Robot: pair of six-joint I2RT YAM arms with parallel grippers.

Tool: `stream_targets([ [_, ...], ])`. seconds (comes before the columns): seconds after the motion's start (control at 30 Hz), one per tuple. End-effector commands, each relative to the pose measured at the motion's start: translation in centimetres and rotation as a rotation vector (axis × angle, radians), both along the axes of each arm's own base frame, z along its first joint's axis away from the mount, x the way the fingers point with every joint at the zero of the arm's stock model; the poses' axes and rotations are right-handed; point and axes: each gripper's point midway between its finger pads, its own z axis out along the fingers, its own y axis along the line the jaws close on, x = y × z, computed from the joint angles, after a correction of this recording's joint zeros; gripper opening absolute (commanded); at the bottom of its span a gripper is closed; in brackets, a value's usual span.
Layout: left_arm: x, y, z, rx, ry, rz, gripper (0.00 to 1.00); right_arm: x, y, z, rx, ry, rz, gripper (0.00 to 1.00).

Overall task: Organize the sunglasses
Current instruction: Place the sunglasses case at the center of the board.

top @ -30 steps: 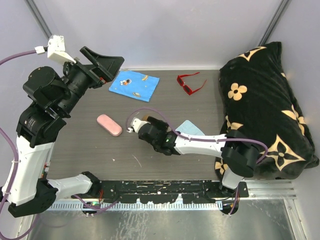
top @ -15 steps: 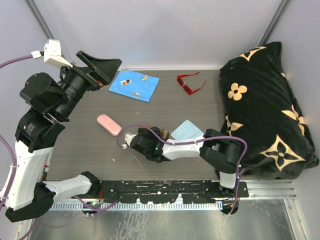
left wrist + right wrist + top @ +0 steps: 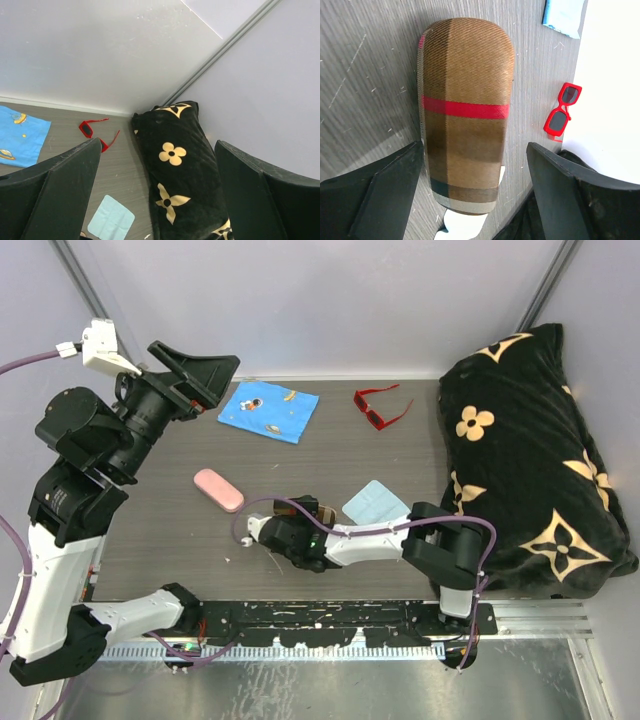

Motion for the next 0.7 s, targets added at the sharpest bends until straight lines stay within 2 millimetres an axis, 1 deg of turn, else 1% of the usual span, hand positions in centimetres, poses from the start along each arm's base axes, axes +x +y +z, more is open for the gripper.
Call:
stream_targets([
  [0.0, -0.6, 1.2, 2.9, -0.043, -0.092, 0.036, 0.98, -1.0, 1.1, 4.1, 0.156, -0.015, -0.004, 0.91],
  [0.1, -0.4, 1.1, 2.9, -0.042, -0.092, 0.036, 0.98, -1.9, 1.1, 4.8, 0.196, 0.005, 0.001, 0.93],
  [0.27, -0.3, 1.0, 3.0, -0.039, -0.095, 0.036, 0.98, -3.3, 1.1, 6.7, 0.298, 0.057, 0.002, 0.94],
  [0.43, -0.2, 1.0, 3.1, -0.04, -0.097, 0.038, 0.98, -4.3, 0.7, 9.3, 0.443, 0.108, -0.015, 0.94],
  [0.53, 0.0, 0.9, 3.2, -0.039, -0.098, 0.037, 0.98, -4.5, 0.3, 10.3, 0.533, 0.124, -0.052, 0.94],
  [0.6, 0.0, 0.7, 3.2, -0.04, -0.098, 0.029, 0.98, -4.1, -0.2, 10.5, 0.595, 0.141, -0.101, 0.94],
  [0.67, 0.0, 0.5, 3.3, -0.042, -0.098, 0.02, 0.98, -3.3, -1.1, 10.7, 0.683, 0.164, -0.19, 0.94],
])
